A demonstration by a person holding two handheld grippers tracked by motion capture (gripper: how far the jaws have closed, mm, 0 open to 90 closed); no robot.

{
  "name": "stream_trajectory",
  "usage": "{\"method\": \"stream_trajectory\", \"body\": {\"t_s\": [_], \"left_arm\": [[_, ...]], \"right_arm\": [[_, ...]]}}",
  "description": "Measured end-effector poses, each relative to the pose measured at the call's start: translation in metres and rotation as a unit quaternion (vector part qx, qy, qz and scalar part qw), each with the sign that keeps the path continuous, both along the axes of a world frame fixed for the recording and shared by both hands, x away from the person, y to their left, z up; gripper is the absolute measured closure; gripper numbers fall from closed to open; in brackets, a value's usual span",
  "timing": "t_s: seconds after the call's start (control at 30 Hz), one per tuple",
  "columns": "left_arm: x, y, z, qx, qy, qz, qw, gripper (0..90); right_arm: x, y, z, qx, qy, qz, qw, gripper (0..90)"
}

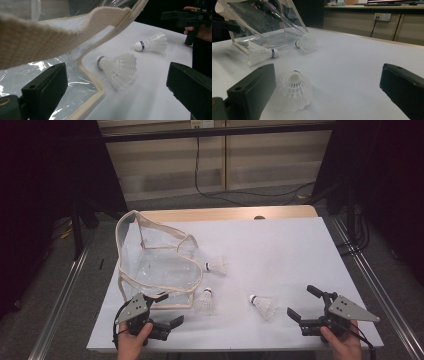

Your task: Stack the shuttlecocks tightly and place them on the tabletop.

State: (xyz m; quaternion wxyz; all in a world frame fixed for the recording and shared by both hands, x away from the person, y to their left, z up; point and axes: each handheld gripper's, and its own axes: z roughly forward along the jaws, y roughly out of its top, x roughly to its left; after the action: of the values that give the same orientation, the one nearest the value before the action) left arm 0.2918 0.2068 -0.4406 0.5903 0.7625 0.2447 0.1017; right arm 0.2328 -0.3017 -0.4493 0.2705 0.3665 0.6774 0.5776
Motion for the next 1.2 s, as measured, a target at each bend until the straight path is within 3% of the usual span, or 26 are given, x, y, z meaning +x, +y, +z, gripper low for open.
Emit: {"method": "stream_trajectory", "body": {"t_s": [1.2], "left_arm": [[-0.001,-0.032,-0.002,0.028,0.015,-0.042,0.9986,4.2]], "right_arm": [[0.0,-0.001,0.0,-0.002,-0.003,-0.002,1.0,0.0]]}}
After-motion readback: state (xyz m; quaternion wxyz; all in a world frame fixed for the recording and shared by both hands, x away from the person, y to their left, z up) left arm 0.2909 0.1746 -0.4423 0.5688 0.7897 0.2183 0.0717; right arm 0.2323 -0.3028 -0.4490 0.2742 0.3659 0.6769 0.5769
